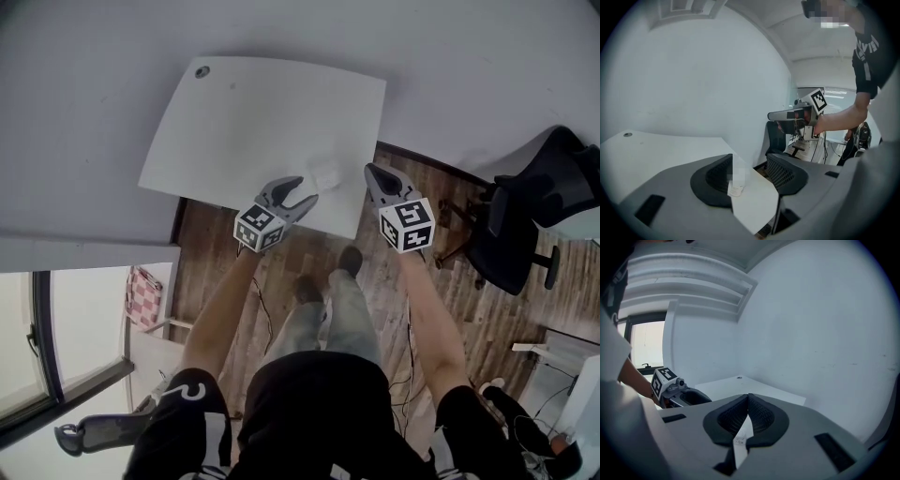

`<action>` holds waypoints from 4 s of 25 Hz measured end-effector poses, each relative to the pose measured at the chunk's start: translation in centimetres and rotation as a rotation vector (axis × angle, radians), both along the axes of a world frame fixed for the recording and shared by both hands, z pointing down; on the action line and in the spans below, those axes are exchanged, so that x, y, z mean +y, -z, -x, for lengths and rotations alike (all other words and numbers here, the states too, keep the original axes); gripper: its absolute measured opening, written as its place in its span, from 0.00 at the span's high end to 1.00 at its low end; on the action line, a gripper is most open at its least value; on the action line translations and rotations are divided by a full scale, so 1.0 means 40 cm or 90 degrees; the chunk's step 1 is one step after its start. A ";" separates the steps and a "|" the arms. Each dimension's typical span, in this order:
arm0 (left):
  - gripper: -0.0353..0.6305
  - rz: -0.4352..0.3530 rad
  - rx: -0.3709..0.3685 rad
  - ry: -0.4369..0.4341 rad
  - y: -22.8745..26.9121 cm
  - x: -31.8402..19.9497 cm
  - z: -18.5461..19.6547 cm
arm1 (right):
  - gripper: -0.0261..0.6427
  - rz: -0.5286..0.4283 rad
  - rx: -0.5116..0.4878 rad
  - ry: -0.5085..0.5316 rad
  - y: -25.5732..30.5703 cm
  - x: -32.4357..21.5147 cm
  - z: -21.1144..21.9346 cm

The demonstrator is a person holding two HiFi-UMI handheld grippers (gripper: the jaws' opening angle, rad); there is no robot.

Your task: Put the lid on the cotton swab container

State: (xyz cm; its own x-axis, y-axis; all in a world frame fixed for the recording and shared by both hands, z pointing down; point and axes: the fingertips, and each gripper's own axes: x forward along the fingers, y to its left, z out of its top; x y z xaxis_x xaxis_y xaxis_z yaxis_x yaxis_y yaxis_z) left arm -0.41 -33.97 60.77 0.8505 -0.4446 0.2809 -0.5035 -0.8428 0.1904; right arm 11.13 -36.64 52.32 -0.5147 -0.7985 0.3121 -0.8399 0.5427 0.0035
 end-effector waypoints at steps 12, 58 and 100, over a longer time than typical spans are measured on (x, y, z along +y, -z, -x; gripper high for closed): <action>0.54 0.029 -0.075 -0.030 -0.209 -0.038 -0.039 | 0.94 0.002 -0.014 0.013 -0.096 -0.044 0.020; 0.65 -0.012 -0.129 -0.100 -0.318 -0.087 -0.108 | 0.74 0.094 0.000 0.129 -0.286 -0.219 0.174; 0.65 -0.006 -0.133 -0.088 -0.322 -0.084 -0.102 | 0.70 0.186 -0.083 0.245 -0.332 -0.076 0.202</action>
